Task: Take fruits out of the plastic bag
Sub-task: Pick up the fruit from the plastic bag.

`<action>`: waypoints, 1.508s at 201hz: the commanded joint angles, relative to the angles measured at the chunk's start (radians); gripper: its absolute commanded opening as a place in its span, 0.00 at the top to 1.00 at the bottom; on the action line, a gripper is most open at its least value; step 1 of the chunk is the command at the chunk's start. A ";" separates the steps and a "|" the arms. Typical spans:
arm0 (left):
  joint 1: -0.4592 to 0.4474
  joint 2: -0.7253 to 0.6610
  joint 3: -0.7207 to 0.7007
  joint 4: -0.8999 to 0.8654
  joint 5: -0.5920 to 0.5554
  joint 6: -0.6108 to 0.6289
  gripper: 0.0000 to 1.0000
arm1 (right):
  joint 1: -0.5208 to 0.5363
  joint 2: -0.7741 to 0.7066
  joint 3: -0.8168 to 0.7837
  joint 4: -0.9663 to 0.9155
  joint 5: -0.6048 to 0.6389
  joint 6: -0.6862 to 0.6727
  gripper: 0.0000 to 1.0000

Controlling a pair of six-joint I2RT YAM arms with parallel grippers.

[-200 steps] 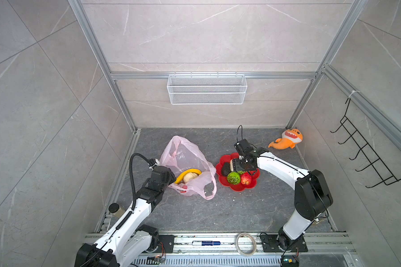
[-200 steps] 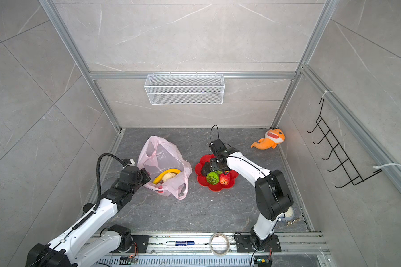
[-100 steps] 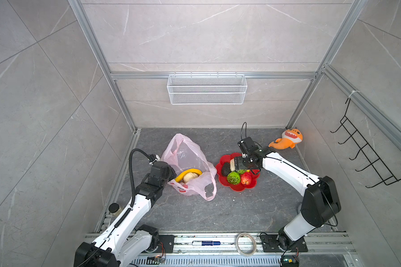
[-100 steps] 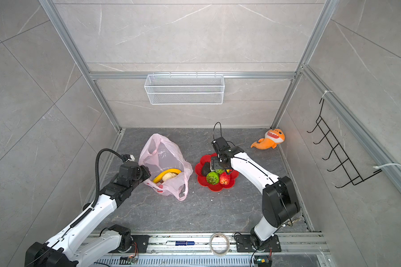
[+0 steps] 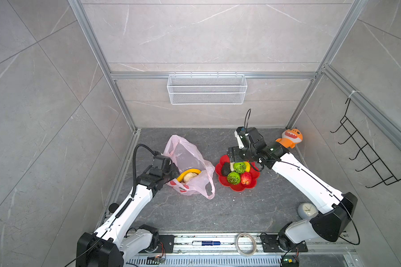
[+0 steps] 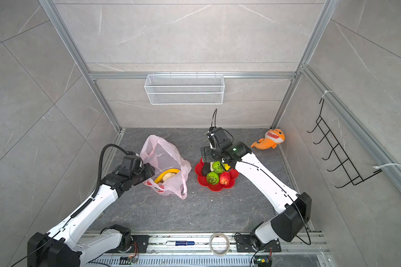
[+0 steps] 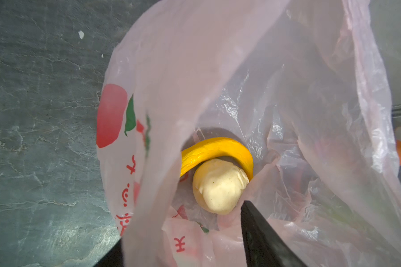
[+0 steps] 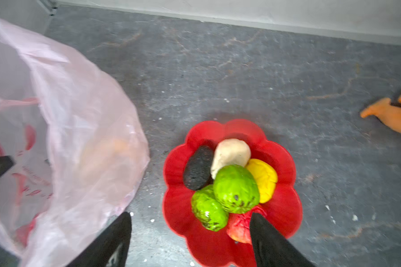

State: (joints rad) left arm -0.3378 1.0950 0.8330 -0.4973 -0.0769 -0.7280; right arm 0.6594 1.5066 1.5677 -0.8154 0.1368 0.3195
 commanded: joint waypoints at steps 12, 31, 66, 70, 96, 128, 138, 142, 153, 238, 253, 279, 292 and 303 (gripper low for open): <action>0.003 0.021 0.053 -0.090 0.058 0.021 0.37 | 0.110 0.081 0.155 -0.007 -0.067 -0.027 0.21; 0.003 0.025 0.047 -0.084 0.077 0.017 0.43 | 0.173 0.150 0.227 0.002 -0.117 -0.020 0.23; 0.002 0.010 -0.002 -0.019 0.113 0.017 0.55 | 0.262 0.293 0.315 0.033 -0.152 0.002 0.27; 0.001 0.006 -0.009 -0.010 0.116 0.017 0.56 | 0.268 0.309 0.325 0.033 -0.152 0.005 0.27; -0.001 -0.020 -0.051 0.037 0.133 0.018 0.66 | 0.292 0.401 0.370 0.013 -0.169 0.028 0.31; -0.005 -0.076 -0.102 0.056 0.142 0.030 0.71 | 0.299 0.470 0.358 -0.010 -0.202 0.033 0.35; -0.005 -0.098 -0.117 0.062 0.144 0.038 0.72 | 0.300 0.490 0.358 -0.031 -0.195 0.033 0.37; -0.006 -0.105 -0.120 0.062 0.144 0.039 0.72 | 0.300 0.498 0.360 -0.040 -0.192 0.033 0.37; -0.004 -0.125 -0.132 0.063 0.150 0.048 0.73 | 0.299 0.517 0.365 -0.054 -0.176 0.030 0.37; -0.014 -0.200 -0.266 0.090 0.258 0.055 0.81 | 0.302 0.800 0.658 -0.171 -0.162 0.004 0.33; -0.014 -0.207 -0.282 0.102 0.258 0.053 0.82 | 0.302 0.849 0.699 -0.191 -0.140 0.003 0.31; -0.013 -0.211 -0.304 0.119 0.256 0.052 0.83 | 0.302 0.909 0.742 -0.221 -0.114 -0.006 0.26; -0.014 -0.211 -0.314 0.130 0.255 0.047 0.83 | 0.302 0.930 0.767 -0.245 -0.104 -0.013 0.23; -0.015 -0.212 -0.322 0.140 0.255 0.042 0.83 | 0.301 0.938 0.775 -0.258 -0.092 -0.017 0.20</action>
State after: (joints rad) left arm -0.3485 0.9005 0.5186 -0.4061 0.1612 -0.6941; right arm 0.9562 2.4142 2.2913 -0.9951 -0.0006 0.3256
